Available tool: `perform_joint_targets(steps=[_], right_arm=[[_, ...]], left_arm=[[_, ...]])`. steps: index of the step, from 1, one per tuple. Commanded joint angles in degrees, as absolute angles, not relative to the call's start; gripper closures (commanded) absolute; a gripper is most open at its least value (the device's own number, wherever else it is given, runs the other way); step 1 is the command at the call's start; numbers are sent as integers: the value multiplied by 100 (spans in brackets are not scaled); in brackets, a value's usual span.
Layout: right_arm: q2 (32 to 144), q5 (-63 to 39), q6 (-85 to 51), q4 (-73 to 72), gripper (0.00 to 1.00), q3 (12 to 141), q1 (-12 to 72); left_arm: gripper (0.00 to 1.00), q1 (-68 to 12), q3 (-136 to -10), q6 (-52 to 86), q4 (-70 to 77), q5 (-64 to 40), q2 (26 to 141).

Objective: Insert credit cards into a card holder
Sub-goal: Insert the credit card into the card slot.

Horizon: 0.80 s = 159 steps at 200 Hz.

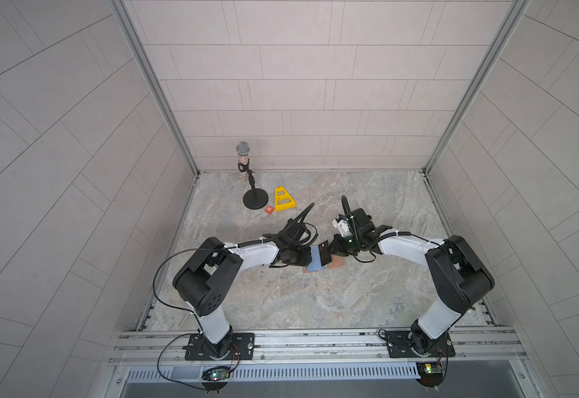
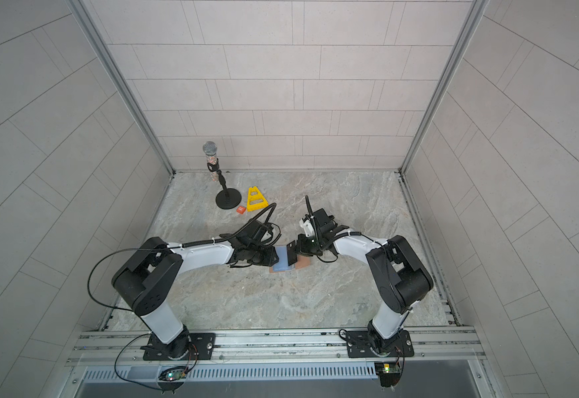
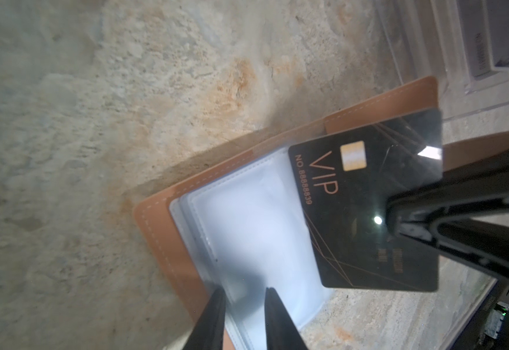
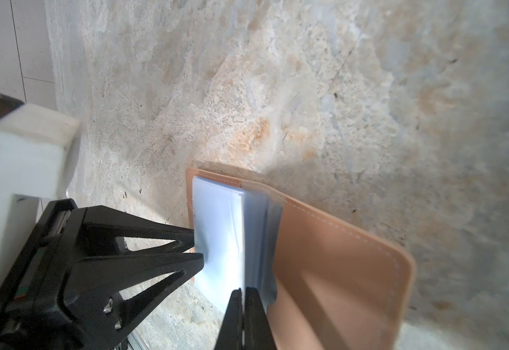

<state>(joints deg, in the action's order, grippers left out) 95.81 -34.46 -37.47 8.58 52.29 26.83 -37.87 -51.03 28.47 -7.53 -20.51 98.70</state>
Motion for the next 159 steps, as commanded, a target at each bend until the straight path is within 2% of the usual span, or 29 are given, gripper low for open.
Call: perform_joint_targets(steps=[1, 159], right_arm=[[9615, -3385, -3840, 826, 100, 5134, 2676], [9707, -3373, -3854, 819, 100, 5005, 2672]], left_arm=[[70, -3762, -5061, 2767, -1072, -1898, 9998], [71, -3764, -5063, 2736, -1133, -1881, 10039]])
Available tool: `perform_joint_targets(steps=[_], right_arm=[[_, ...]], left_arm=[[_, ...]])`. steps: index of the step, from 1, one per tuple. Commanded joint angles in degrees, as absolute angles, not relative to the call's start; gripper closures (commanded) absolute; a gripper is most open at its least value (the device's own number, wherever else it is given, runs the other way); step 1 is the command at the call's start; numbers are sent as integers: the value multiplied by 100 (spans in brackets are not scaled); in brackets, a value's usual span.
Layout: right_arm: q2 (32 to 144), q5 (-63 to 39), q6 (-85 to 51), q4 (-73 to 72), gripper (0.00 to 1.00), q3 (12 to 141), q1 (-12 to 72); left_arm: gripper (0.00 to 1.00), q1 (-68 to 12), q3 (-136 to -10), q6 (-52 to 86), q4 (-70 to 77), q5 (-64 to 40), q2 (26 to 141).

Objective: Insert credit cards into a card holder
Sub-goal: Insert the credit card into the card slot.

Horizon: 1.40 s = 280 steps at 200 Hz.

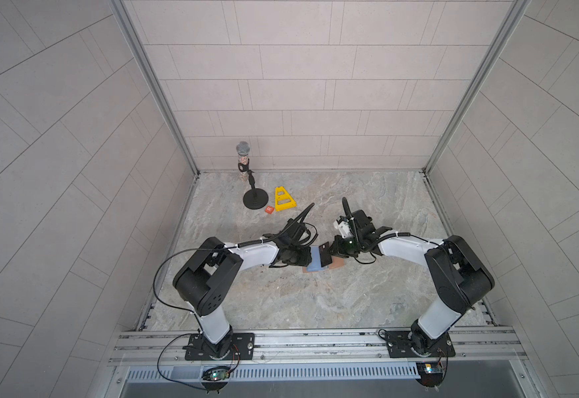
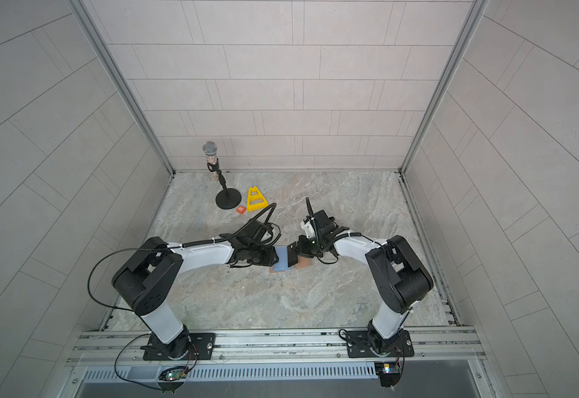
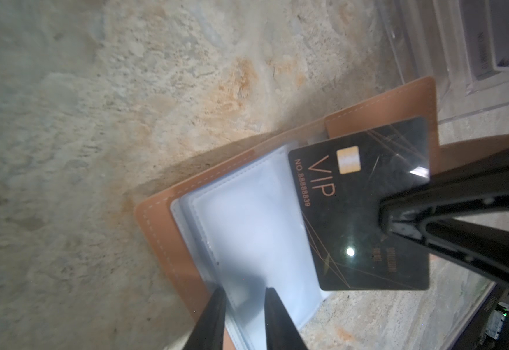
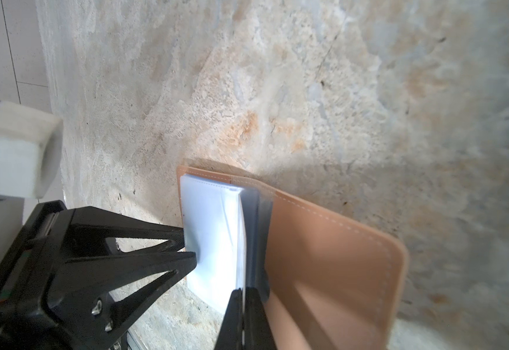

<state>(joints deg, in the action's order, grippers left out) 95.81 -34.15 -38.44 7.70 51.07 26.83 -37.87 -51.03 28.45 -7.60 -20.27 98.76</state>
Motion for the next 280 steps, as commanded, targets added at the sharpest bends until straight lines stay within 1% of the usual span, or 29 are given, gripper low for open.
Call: perform_joint_targets(steps=[1, 46, 139, 205, 280], right_arm=[[9709, -3374, -3856, 818, 100, 5008, 2672], [9767, -3528, -3962, 619, 100, 5010, 2672], [9747, -3527, -4095, 343, 100, 4817, 2565], [9692, -3015, -3737, 990, 100, 4906, 2566], [9866, -3061, -3655, 1031, 100, 4912, 2565]], left_arm=[[71, -3759, -5067, 2739, -1134, -1881, 10042], [70, -3762, -5069, 2732, -1159, -1863, 10046], [71, -3768, -5065, 2701, -1219, -1802, 10025], [71, -3769, -5076, 2674, -1292, -1714, 10012], [71, -3770, -5129, 2647, -1353, -1692, 10035]])
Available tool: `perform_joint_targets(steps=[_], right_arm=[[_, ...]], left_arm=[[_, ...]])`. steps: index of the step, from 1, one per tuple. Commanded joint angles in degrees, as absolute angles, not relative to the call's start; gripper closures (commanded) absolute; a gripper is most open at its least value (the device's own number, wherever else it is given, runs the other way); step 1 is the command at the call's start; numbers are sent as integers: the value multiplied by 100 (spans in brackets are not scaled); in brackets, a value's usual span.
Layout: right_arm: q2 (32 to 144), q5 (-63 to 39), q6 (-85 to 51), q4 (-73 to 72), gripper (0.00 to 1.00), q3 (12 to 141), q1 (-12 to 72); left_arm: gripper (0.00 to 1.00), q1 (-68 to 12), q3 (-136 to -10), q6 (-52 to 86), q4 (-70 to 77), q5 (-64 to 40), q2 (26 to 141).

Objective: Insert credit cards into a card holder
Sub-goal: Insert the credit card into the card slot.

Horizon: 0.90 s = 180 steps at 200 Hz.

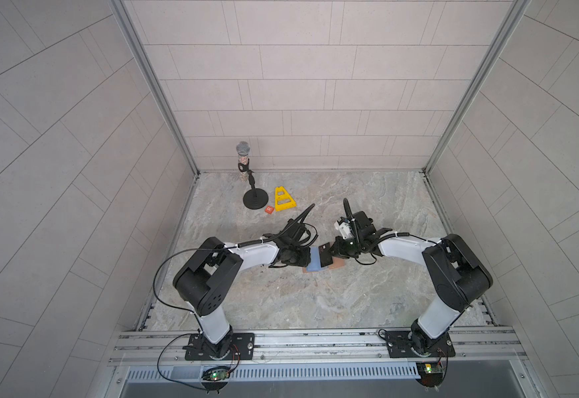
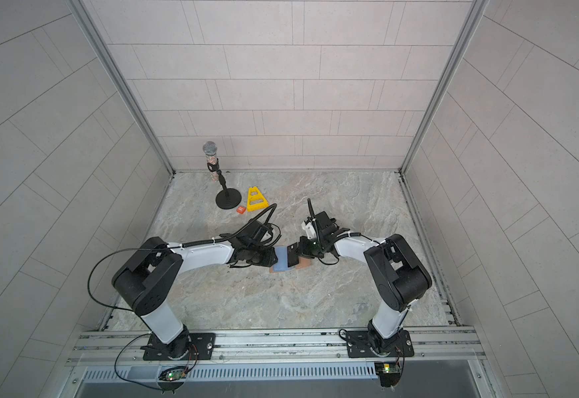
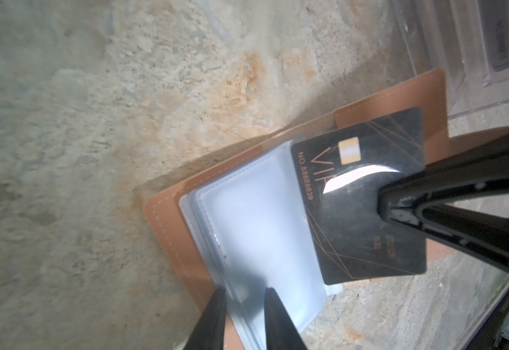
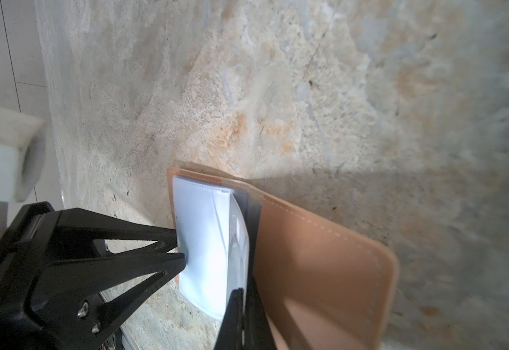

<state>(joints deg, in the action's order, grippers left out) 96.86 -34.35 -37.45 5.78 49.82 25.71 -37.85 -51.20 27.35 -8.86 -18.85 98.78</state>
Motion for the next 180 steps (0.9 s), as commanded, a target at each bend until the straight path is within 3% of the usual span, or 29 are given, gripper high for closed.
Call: perform_joint_targets(steps=[1, 180], right_arm=[[9864, -3064, -3656, 1030, 100, 4908, 2566], [10051, -3292, -4201, 193, 100, 4685, 2582]], left_arm=[[71, -3770, -5131, 2646, -1353, -1698, 10036], [71, -3779, -5129, 2615, -1406, -1647, 10086]])
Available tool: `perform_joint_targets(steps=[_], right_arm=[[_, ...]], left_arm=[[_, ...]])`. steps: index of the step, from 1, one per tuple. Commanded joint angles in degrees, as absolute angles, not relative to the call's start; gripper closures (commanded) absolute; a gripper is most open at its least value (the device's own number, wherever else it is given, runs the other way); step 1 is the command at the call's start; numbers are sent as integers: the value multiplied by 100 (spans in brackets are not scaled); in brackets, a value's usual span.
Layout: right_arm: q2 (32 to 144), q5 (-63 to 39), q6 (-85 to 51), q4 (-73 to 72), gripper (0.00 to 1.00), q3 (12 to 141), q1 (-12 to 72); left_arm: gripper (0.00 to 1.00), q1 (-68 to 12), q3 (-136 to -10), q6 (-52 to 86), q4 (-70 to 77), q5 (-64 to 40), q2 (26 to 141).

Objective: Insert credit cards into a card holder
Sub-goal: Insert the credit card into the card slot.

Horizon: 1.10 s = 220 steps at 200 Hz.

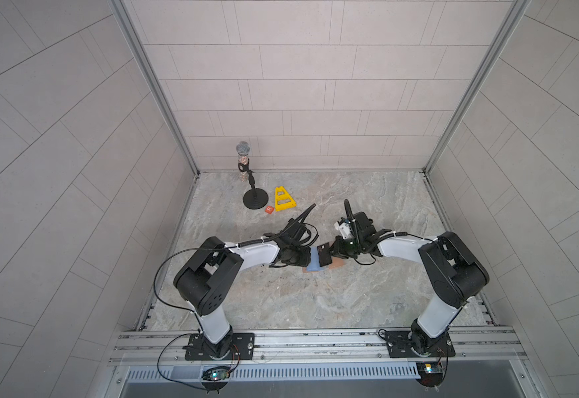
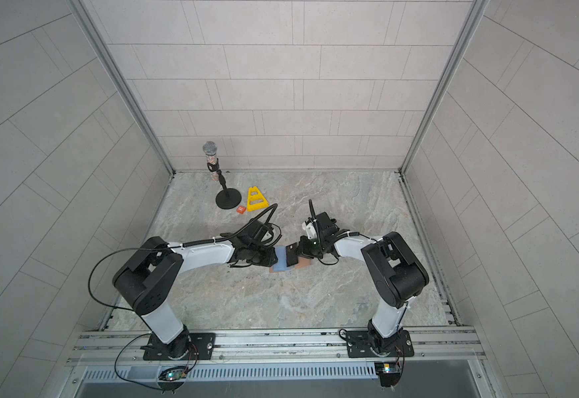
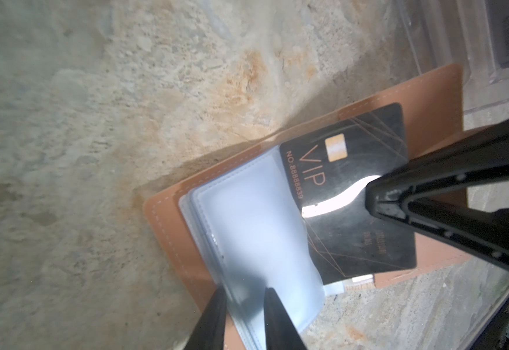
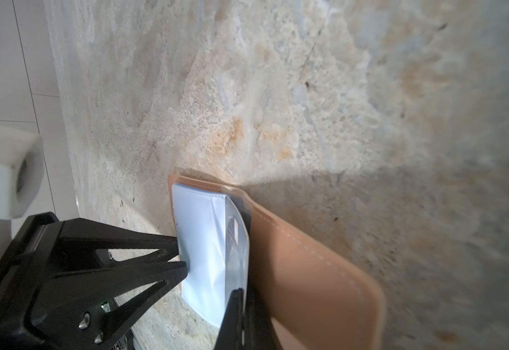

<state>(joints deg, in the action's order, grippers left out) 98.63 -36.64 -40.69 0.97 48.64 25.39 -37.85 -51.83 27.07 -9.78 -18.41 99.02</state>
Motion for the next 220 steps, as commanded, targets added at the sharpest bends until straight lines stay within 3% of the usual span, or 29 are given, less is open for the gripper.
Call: perform_joint_targets(steps=[1, 150, 220], right_arm=[[10053, -3289, -4197, 193, 100, 4685, 2583], [10160, -3498, -3702, 813, 100, 4804, 2584], [10291, -3885, -3954, 288, 100, 4747, 2583]], left_arm=[[71, -3779, -5131, 2617, -1406, -1650, 10083], [71, -3779, -5184, 2600, -1493, -1530, 10100], [70, -3779, -5168, 2580, -1503, -1557, 10079]])
